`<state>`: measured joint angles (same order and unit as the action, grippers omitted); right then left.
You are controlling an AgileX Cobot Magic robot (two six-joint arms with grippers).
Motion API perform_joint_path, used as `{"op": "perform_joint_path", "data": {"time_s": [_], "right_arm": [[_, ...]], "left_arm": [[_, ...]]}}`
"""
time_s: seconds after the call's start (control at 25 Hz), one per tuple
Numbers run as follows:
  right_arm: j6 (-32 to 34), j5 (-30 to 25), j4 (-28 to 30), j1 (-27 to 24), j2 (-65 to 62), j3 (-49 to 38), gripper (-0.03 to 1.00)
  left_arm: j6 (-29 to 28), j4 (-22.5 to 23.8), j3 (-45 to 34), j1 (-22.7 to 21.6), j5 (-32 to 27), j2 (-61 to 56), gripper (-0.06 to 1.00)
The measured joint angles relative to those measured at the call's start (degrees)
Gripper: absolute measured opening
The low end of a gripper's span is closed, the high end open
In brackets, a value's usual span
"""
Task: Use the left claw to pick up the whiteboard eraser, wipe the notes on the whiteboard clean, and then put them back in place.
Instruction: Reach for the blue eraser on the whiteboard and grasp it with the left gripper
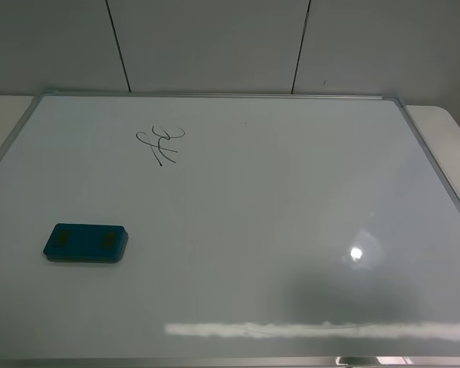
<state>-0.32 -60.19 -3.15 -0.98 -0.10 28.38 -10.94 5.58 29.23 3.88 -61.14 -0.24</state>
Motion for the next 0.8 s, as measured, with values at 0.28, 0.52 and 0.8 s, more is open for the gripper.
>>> {"op": "perform_joint_path", "data": {"time_s": [0.28,0.52,0.8], "right_arm": [[0.00,0.00,0.00,0.00,0.00,0.00,0.99],[0.00,0.00,0.00,0.00,0.00,0.00,0.99],[0.00,0.00,0.00,0.00,0.00,0.00,0.99]], "left_arm": [[0.00,0.00,0.00,0.00,0.00,0.00,0.99],[0.00,0.00,0.00,0.00,0.00,0.00,0.99],[0.00,0.00,0.00,0.00,0.00,0.00,0.99]]}}
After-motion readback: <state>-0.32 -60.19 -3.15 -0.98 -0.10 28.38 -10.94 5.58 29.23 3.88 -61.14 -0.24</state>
